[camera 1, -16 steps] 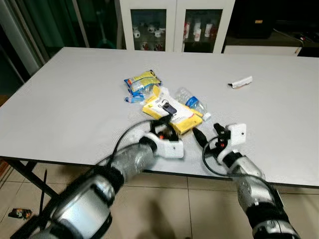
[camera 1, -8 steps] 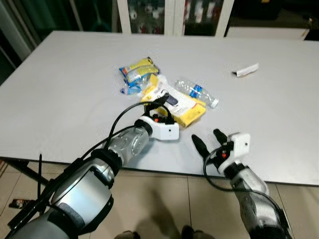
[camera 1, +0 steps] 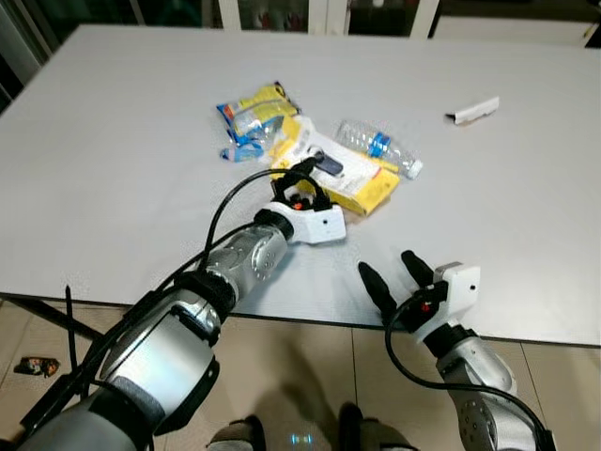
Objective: Picking trash to rubbish bin
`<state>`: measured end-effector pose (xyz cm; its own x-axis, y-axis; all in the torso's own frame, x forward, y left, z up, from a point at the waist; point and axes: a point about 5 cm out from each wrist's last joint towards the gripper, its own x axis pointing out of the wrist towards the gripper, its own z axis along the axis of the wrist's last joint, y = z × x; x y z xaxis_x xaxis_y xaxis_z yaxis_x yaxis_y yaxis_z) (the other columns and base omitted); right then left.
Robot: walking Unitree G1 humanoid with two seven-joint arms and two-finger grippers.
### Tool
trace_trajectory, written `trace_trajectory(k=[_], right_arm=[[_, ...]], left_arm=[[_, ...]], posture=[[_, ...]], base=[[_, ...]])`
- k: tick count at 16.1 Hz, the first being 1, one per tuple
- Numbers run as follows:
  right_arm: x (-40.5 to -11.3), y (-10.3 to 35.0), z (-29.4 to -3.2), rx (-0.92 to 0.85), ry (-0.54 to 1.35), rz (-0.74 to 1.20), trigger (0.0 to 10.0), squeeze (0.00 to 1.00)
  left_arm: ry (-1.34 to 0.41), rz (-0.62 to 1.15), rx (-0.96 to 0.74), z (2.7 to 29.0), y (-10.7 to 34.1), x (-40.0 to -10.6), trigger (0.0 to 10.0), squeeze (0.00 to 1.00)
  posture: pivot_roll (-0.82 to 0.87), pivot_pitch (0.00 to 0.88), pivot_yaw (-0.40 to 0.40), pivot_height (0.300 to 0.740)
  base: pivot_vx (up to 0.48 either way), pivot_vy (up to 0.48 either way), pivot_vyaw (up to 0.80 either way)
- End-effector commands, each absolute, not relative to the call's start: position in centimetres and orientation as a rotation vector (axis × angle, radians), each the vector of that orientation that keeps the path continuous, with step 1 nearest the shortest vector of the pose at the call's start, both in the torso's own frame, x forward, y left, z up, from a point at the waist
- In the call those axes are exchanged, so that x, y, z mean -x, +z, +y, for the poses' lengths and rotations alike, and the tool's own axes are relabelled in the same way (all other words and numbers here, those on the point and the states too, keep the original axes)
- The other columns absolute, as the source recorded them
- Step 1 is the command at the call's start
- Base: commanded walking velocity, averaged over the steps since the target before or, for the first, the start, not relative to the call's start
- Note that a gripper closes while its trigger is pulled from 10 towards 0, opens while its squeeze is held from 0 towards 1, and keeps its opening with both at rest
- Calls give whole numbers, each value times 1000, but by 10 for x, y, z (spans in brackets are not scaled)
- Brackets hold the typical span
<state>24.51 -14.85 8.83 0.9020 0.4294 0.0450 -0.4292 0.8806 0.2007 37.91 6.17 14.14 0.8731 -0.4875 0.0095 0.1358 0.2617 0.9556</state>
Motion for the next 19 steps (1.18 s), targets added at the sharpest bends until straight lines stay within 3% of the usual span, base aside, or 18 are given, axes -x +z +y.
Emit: trace_trajectory(k=[1, 11, 13, 15, 19], right_arm=[[-235, 67, -146, -244, 432, 124, 10000, 0], [-238, 67, -144, -257, 422, 147, 10000, 0], [-239, 67, -144, -258, 421, 148, 10000, 0], [-245, 68, -144, -254, 422, 138, 10000, 0], [-258, 73, -144, -250, 427, 111, 10000, 0]], left_arm=[[-475, -164, -1280, 79, 113, -373, 0, 0], [-487, -179, -1199, 82, 117, -374, 0, 0], [-459, -233, -1044, 77, 136, -378, 0, 0], [-539, -287, -833, 71, 156, -377, 0, 0], [-627, -363, -642, 86, 184, -371, 0, 0]], posture=[[-148, 307, 38, 740], [-123, 295, 47, 740], [-116, 289, 48, 740], [-102, 272, 53, 740], [-74, 235, 55, 740]], base=[[0, 0, 0], [0, 0, 0], [0, 0, 0], [0, 0, 0], [0, 0, 0]])
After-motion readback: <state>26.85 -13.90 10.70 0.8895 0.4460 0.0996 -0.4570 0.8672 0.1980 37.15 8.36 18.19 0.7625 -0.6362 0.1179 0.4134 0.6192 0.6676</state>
